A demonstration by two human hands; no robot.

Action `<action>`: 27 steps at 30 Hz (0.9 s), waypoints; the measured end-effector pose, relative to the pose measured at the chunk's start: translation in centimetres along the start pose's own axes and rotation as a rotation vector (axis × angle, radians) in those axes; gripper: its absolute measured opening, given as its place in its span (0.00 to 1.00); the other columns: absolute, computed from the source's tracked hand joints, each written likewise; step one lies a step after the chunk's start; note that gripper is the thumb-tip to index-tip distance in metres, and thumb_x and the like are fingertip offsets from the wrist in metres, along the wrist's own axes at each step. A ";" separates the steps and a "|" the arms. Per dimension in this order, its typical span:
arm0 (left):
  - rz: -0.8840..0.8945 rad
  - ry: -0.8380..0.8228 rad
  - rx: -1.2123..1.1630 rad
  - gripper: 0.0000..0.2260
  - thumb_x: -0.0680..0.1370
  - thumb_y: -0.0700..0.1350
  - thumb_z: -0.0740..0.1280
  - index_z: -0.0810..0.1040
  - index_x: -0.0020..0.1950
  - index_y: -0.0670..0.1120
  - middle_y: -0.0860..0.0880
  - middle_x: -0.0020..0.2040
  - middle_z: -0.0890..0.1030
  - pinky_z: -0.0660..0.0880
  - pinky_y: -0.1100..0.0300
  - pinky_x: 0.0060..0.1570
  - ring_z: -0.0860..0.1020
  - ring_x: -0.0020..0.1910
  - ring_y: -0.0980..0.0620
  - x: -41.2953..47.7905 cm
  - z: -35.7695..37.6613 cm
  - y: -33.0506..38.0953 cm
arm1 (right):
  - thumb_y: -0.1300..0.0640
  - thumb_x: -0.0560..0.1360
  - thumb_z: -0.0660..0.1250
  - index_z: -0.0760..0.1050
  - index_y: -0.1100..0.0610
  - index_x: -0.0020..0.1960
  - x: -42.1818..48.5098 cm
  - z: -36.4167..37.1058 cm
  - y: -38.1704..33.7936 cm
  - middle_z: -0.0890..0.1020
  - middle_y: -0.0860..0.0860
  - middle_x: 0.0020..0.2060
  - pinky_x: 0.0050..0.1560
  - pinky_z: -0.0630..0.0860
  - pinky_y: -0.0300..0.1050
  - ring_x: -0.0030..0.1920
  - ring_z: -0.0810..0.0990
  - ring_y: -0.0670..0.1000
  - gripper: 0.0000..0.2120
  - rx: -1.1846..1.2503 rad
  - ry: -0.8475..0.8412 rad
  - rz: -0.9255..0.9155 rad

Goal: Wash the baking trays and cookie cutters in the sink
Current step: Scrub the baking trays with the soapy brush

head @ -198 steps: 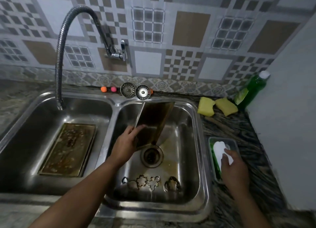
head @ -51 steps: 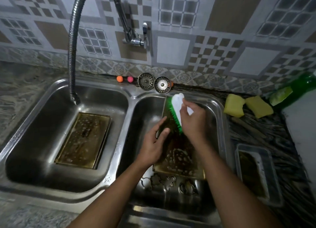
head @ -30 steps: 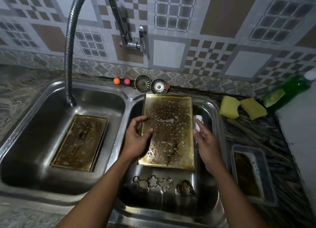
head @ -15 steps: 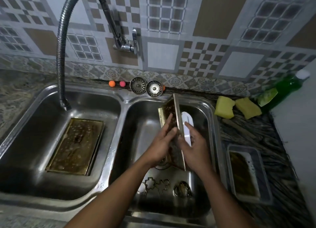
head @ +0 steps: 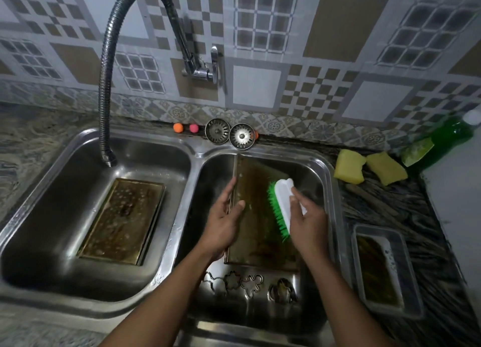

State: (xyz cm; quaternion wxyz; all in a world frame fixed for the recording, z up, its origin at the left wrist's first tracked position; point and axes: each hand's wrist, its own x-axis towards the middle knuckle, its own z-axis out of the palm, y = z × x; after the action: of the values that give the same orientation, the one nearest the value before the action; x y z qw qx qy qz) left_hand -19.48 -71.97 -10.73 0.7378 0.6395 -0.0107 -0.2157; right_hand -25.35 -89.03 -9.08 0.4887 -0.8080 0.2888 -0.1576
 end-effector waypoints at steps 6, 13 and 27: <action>-0.013 -0.002 -0.028 0.22 0.83 0.37 0.60 0.66 0.76 0.51 0.49 0.69 0.77 0.73 0.51 0.66 0.76 0.67 0.50 0.0 1.9 -0.2 | 0.55 0.80 0.64 0.79 0.54 0.64 1.6 2.7 -4.7 0.82 0.45 0.58 0.53 0.72 0.31 0.56 0.78 0.40 0.14 0.055 -0.014 -0.089; 0.024 0.099 0.016 0.21 0.84 0.37 0.59 0.67 0.75 0.53 0.58 0.59 0.82 0.76 0.66 0.56 0.80 0.60 0.60 -0.1 0.5 0.4 | 0.53 0.80 0.65 0.81 0.52 0.62 -1.5 1.1 -0.7 0.84 0.47 0.56 0.50 0.73 0.33 0.55 0.81 0.44 0.12 -0.032 0.010 -0.078; 0.165 0.119 0.040 0.20 0.84 0.38 0.58 0.67 0.76 0.48 0.53 0.62 0.81 0.75 0.65 0.56 0.80 0.59 0.58 1.5 0.5 2.6 | 0.57 0.79 0.66 0.81 0.54 0.61 -1.4 1.9 -3.7 0.81 0.41 0.55 0.53 0.71 0.25 0.54 0.79 0.33 0.12 0.116 -0.018 -0.195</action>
State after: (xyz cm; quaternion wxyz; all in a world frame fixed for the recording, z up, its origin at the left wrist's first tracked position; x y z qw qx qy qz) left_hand -17.47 -72.73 -8.55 0.7394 0.6629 -0.0240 -0.1156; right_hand -24.33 -85.50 -6.69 0.5198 -0.8039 0.1949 -0.2137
